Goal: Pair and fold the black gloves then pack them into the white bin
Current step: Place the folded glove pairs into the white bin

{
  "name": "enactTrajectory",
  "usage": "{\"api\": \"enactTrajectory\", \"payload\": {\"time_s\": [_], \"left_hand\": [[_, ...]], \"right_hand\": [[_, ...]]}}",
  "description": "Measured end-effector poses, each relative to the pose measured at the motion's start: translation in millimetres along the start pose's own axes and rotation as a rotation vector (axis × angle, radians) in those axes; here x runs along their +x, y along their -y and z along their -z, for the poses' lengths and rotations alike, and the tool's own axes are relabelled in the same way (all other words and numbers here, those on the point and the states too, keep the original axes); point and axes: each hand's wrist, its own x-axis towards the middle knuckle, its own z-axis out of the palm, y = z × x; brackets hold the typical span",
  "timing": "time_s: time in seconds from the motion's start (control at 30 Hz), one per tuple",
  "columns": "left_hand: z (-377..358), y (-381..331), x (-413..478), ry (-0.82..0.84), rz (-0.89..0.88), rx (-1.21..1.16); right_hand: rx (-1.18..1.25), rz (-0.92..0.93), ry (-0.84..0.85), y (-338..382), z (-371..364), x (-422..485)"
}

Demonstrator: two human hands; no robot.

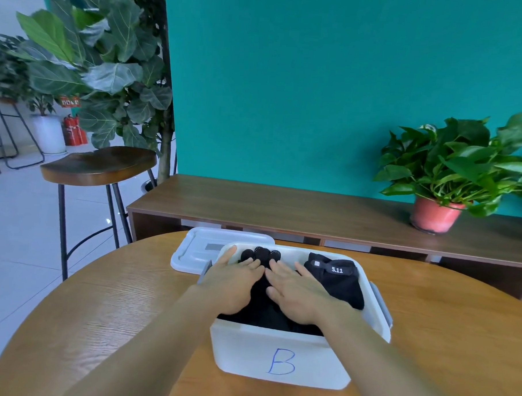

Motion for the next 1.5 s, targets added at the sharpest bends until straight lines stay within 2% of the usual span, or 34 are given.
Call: {"api": "enactTrajectory", "payload": {"time_s": [0.1,0.2,0.4,0.53,0.67,0.93,1.27,1.5], "left_hand": [[-1.1,0.1,-1.9,0.0,-0.007,0.051],[-1.6,1.0,-3.7,-0.057,-0.002,0.007],[8.2,-15.5,-8.2,-0.19,-0.036,-0.216],[2.7,-35.4,6.4,-0.173,-0.07,-0.24],[-7.1,-48.0,12.1,-0.048,-0.013,-0.15],[-12.0,-45.5,15.2,0.157,0.046,-0.181],[-20.6,-42.4,20.5,0.244,0.083,-0.205],[-17.1,-45.0,18.4,0.244,0.099,-0.224]], "right_hand": [[0.02,0.001,0.022,-0.6,2.6,-1.6],[0.058,0.011,-0.039,-1.2,4.6,-8.2],[0.22,0.001,-0.434,-10.5,1.2,-36.7],[0.153,-0.195,-0.283,-16.1,-3.6,-49.2],[0.163,-0.329,-0.182,-24.1,-8.9,-46.6],[0.084,-0.338,0.021,-30.6,-17.4,-34.9],[0.063,-0.341,0.206,-41.4,-21.9,-28.7],[0.07,-0.346,0.229,-39.1,-16.2,-32.3]]}}
